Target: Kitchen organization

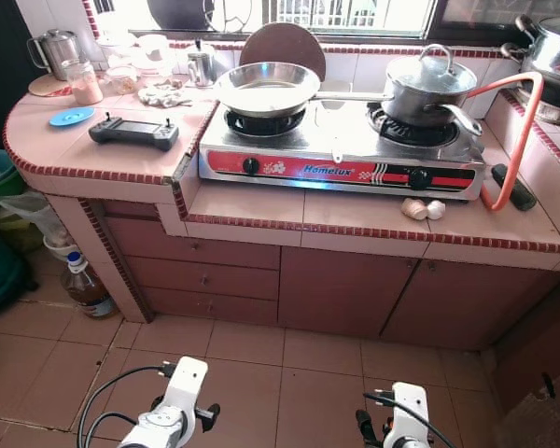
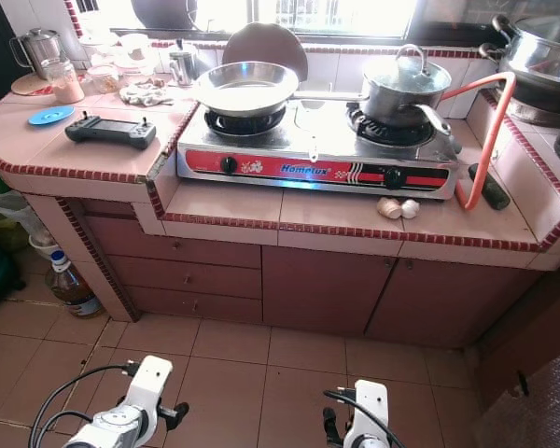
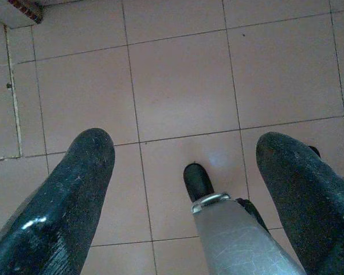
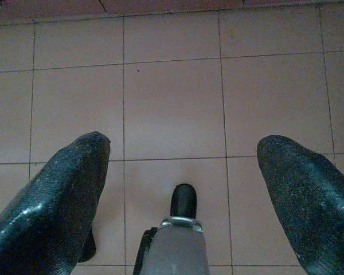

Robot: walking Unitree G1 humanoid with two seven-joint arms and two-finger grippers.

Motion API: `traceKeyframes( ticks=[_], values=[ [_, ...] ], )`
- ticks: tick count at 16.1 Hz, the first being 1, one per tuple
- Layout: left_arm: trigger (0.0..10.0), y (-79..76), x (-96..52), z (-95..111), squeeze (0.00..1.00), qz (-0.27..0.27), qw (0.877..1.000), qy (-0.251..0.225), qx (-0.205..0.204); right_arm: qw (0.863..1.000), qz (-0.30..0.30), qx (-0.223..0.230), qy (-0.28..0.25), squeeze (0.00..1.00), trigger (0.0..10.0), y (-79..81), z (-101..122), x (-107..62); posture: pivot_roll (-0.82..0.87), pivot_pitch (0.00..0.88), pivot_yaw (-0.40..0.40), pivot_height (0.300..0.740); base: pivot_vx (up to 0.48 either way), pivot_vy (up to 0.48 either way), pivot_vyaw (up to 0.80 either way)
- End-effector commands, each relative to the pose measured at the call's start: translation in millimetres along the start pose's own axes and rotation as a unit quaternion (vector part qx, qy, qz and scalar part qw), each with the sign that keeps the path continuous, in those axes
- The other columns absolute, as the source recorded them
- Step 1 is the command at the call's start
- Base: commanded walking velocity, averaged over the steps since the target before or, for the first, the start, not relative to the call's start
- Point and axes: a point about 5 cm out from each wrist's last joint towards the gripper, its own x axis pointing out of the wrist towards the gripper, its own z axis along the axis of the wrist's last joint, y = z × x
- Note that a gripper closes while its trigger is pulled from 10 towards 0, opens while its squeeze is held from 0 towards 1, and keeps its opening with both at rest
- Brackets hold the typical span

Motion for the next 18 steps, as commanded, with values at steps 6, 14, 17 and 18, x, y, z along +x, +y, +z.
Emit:
traceKeyframes(
  ticks=[6,14,17,18],
  values=[
    [10.0,-13.5,2.0,14,0.0,-0.038,0.989,-0.029,-0.143,1.0,-0.003,-0.007,0.027,0.0,10.0,7.3,18,6.8,0.11,0.0,-0.053,0.74,0.0,0.0,0.0],
    [10.0,-3.6,-0.8,-11,0.0,-0.033,0.994,0.009,-0.106,0.997,0.029,-0.041,0.05,0.0,10.0,-1.3,1,2.0,0.12,0.0,-0.044,0.74,0.0,0.0,0.0],
    [10.0,-7.0,-0.5,-11,0.0,-0.035,0.993,0.009,-0.114,0.998,0.034,-0.047,0.033,0.0,10.0,5.9,6,3.5,0.13,0.0,-0.055,0.74,0.0,0.0,0.0],
    [10.0,-7.6,-0.5,-11,0.0,-0.038,0.992,0.009,-0.124,0.998,0.032,-0.053,0.033,0.0,10.0,6.0,8,4.0,0.13,0.0,-0.059,0.74,0.0,0.0,0.0]
  ],
)
